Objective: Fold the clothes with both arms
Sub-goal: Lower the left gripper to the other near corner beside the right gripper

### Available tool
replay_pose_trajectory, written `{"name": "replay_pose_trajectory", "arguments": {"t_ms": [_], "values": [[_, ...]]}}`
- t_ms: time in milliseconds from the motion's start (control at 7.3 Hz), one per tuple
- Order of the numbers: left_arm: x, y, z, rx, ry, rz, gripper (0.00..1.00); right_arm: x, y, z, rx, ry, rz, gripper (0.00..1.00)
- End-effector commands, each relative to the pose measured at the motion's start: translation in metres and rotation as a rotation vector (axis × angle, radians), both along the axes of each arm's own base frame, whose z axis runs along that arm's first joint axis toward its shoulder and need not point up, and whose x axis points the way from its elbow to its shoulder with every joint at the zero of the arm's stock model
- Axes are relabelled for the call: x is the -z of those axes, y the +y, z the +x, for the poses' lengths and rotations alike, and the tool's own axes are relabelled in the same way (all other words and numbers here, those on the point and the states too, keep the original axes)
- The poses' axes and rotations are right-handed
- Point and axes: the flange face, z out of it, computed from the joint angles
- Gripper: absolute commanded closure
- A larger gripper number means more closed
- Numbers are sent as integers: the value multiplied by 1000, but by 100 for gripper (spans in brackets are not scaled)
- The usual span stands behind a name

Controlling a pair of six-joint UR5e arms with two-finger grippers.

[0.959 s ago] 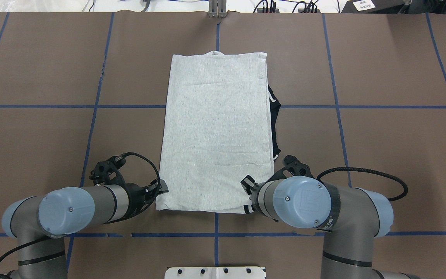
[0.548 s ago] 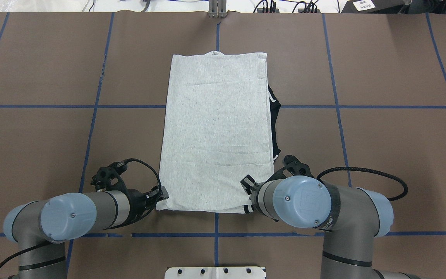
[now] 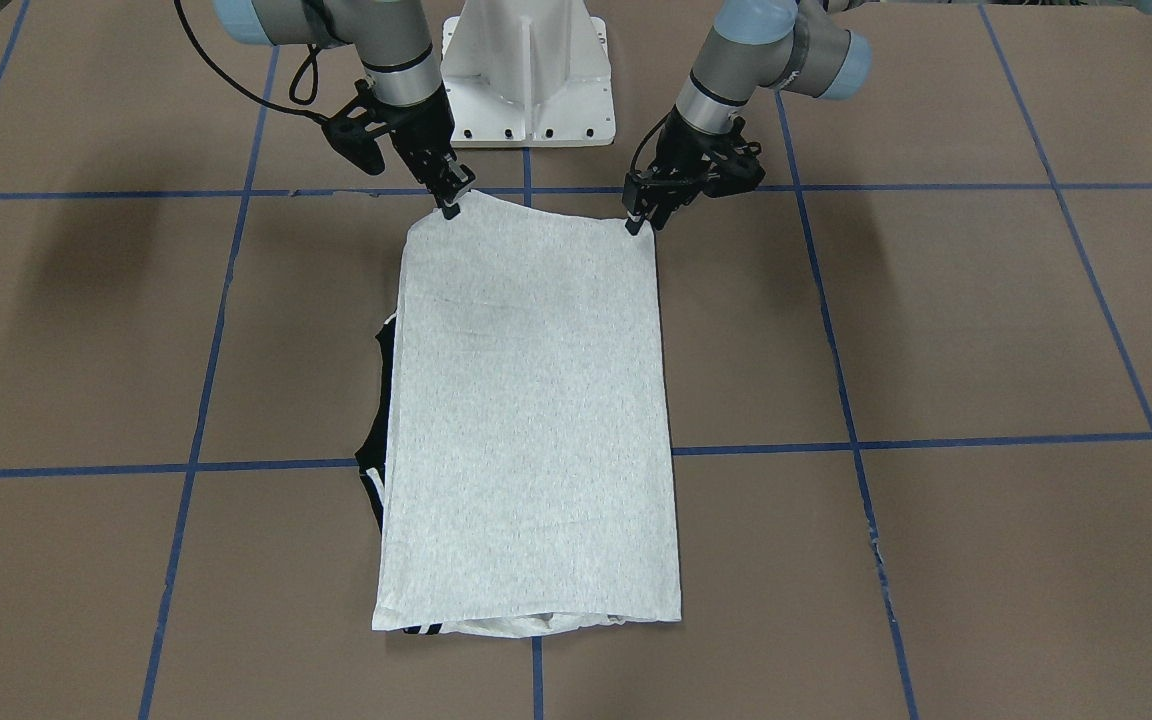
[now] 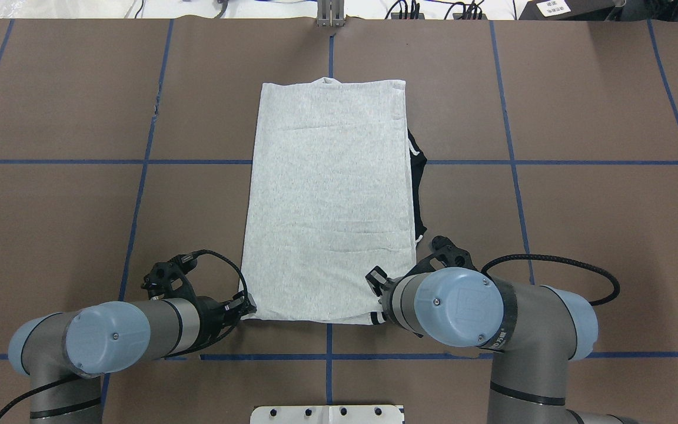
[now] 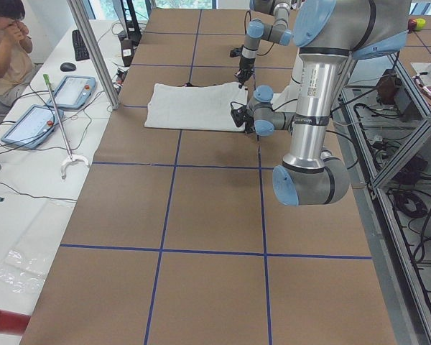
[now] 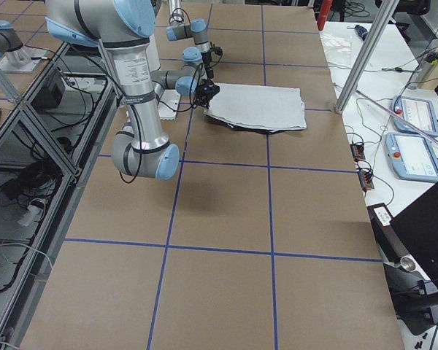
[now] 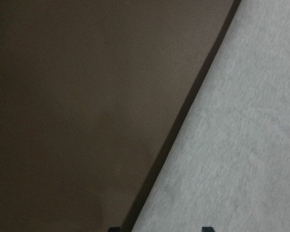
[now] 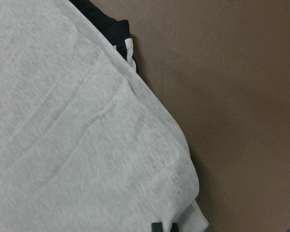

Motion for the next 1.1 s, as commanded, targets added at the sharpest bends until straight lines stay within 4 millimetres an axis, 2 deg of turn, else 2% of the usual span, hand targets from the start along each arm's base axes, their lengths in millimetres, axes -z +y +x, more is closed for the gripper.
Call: {"name": "replay_pose_trajectory", "arguments": {"t_ms": [0,274,548,685,822,959], "values": [[-2,2,1,-4,-5,-1,100,1,0,-1,2,-1,1,100],[2,3,2,-6,3,1,100,0,0,0,2,1,1,100],[24,5,-8,-7,49,10,100,4,6,2,8,-10,1,100],[56,11,-27,-19,119,20,100,1,27,5,14,-23,-31,100],[85,19,-50,-20,195,-2,100,1,55,23,27,-47,-61,100],[113,24,-73,-9,268,-28,100,17,64,56,21,-103,-83,100]]}}
